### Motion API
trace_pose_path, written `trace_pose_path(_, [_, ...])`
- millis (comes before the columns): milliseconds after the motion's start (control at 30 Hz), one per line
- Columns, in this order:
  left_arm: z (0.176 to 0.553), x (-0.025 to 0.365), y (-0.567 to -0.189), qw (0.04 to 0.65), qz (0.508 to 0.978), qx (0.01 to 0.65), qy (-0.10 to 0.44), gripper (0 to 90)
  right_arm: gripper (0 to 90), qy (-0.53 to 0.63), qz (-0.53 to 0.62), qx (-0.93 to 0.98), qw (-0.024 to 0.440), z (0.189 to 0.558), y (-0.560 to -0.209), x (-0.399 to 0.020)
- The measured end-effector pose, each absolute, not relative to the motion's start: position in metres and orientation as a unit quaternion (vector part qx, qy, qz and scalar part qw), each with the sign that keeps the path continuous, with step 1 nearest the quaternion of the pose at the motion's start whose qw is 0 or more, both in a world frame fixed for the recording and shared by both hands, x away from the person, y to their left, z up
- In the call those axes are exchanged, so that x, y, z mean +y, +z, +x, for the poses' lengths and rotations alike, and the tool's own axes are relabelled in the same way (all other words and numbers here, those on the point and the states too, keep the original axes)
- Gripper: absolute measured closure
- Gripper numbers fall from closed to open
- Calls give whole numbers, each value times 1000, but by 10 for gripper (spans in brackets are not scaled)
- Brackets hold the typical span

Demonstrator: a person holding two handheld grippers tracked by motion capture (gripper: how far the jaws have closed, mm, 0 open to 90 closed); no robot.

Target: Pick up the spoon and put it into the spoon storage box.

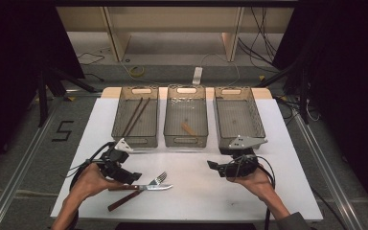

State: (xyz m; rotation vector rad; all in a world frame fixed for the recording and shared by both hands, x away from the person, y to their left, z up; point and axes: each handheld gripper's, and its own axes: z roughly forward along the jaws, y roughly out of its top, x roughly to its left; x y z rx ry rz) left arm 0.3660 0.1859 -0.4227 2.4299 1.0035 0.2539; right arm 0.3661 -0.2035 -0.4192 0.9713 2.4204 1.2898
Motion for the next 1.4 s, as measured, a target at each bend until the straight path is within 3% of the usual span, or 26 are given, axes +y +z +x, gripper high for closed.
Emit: trace_pose_path(1400, [366,189,-443,136,928,341,63,191,286,442,353,818,107,340,-435,-229])
